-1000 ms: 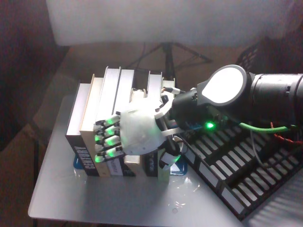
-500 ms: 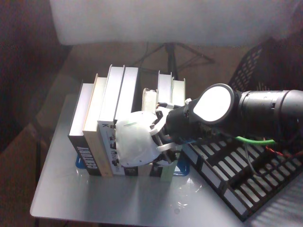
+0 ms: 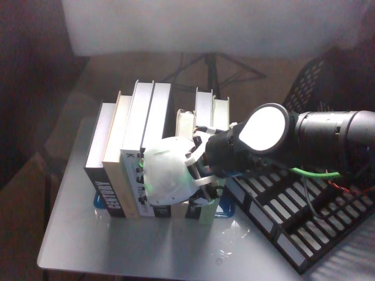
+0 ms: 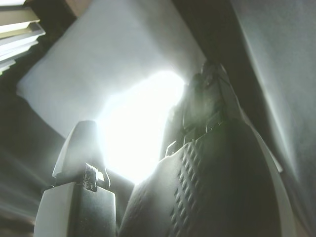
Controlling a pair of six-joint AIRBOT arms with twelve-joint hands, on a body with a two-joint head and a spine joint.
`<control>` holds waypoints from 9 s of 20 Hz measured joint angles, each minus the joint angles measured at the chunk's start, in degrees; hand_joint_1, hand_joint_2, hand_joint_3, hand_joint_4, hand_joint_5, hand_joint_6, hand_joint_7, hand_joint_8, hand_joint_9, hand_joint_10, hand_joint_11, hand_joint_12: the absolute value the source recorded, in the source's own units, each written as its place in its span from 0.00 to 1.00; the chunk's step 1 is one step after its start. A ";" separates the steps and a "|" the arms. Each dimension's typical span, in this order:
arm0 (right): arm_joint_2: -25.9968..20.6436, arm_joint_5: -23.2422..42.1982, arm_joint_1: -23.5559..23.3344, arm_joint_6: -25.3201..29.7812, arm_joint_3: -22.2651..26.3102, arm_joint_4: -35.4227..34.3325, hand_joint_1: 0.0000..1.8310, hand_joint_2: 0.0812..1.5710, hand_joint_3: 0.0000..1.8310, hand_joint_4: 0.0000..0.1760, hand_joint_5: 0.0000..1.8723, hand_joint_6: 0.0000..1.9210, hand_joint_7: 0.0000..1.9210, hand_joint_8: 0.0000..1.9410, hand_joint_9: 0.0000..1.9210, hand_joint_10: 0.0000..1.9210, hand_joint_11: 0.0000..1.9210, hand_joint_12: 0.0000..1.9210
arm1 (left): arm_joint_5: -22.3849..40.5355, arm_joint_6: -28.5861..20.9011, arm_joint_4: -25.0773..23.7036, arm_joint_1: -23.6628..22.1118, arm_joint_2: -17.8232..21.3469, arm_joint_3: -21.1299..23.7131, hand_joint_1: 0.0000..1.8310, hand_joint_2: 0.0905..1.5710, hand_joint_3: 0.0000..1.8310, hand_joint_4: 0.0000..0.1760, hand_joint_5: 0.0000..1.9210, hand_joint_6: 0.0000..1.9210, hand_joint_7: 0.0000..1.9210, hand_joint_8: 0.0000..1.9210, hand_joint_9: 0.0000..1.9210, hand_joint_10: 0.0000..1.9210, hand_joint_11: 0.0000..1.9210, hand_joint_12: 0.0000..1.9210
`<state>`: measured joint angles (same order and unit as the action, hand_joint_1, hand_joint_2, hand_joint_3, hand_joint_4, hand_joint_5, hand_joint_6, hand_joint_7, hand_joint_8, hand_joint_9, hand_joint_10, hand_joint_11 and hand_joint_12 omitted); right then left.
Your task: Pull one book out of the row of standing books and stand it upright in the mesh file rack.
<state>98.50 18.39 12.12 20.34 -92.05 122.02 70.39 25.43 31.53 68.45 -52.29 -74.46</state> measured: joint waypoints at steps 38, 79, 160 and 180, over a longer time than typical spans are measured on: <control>-15.52 9.44 -11.74 1.31 7.37 -12.79 0.73 0.76 0.00 0.00 0.42 0.62 0.41 0.67 0.38 0.81 0.25 0.95 | 0.28 -1.29 1.29 1.77 -2.95 1.49 0.30 0.88 0.00 0.25 0.02 0.00 0.00 0.00 0.00 0.00 0.00 0.00; -37.46 4.31 -38.97 1.95 20.74 -6.78 0.74 0.75 0.00 0.00 0.38 0.68 0.46 0.62 0.40 0.75 0.14 0.96 | -3.15 -1.07 -3.54 -3.45 -4.04 0.22 0.27 0.89 0.00 0.28 0.01 0.00 0.00 0.00 0.00 0.00 0.00 0.00; -33.20 1.46 -18.60 38.73 11.10 42.42 0.68 0.74 0.00 0.00 0.45 0.49 0.46 0.74 0.46 0.83 0.45 1.00 | -1.57 -2.62 -1.05 -1.07 -6.56 0.87 0.30 0.88 0.00 0.13 0.02 0.00 0.00 0.00 0.00 0.00 0.00 0.00; -29.66 0.87 -14.01 38.23 8.11 43.74 0.51 0.70 0.00 0.04 0.19 0.06 0.19 0.00 0.15 0.36 0.00 0.81 | -1.29 -3.23 -1.03 -1.01 -7.26 0.11 0.30 0.88 0.00 0.10 0.02 0.00 0.00 0.00 0.00 0.00 0.00 0.00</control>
<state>68.84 19.27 -1.89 58.57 -83.94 165.75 69.10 22.20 30.50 67.44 -59.55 -74.35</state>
